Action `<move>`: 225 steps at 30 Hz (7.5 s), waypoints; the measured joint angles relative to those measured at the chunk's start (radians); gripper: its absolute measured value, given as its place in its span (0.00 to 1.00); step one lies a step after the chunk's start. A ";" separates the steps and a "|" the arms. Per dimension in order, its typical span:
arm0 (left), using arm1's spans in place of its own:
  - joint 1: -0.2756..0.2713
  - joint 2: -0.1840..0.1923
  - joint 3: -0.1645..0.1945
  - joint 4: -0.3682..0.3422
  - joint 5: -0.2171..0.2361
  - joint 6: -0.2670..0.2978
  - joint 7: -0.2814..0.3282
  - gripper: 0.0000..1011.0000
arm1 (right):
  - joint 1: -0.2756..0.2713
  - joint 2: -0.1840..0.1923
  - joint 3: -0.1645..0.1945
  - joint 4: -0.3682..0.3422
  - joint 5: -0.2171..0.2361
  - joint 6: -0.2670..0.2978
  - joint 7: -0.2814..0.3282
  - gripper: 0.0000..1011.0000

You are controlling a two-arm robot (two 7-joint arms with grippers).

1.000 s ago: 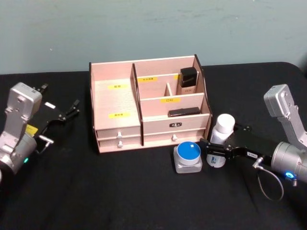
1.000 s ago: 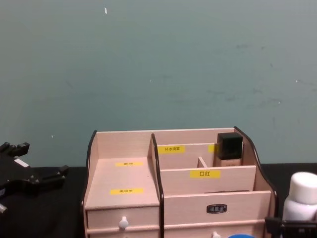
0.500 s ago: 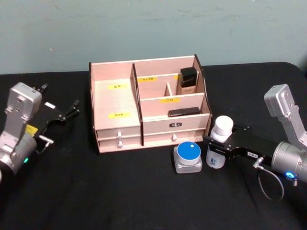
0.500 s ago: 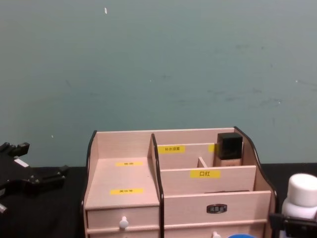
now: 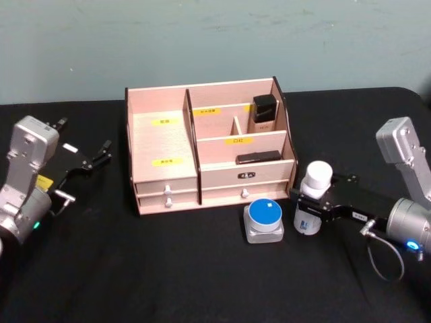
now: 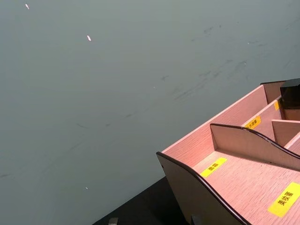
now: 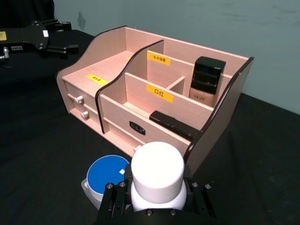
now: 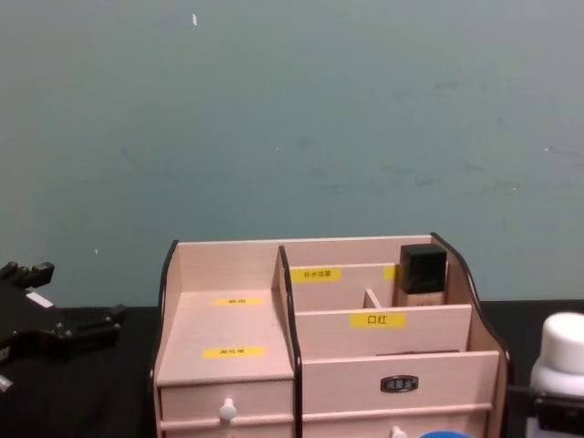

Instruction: Pick up the facial cleanser and watermelon frost from the table and place them into the tiered storage box.

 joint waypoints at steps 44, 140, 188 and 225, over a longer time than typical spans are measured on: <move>0.000 0.000 0.000 0.000 0.000 0.000 0.000 1.00 | 0.320 -0.178 -0.108 0.054 -0.022 0.002 0.014 0.59; 0.000 0.000 0.000 0.000 0.000 0.000 0.000 1.00 | 0.579 -0.447 -0.180 0.607 -0.132 -0.074 0.063 0.78; 0.000 0.000 0.000 0.000 0.000 0.000 0.000 1.00 | 0.127 -0.044 -0.065 -0.215 -0.067 0.307 -0.067 0.99; 0.000 0.000 0.000 0.000 0.000 0.000 0.000 1.00 | 0.027 -0.079 -0.095 -0.161 -0.174 0.389 -0.110 0.99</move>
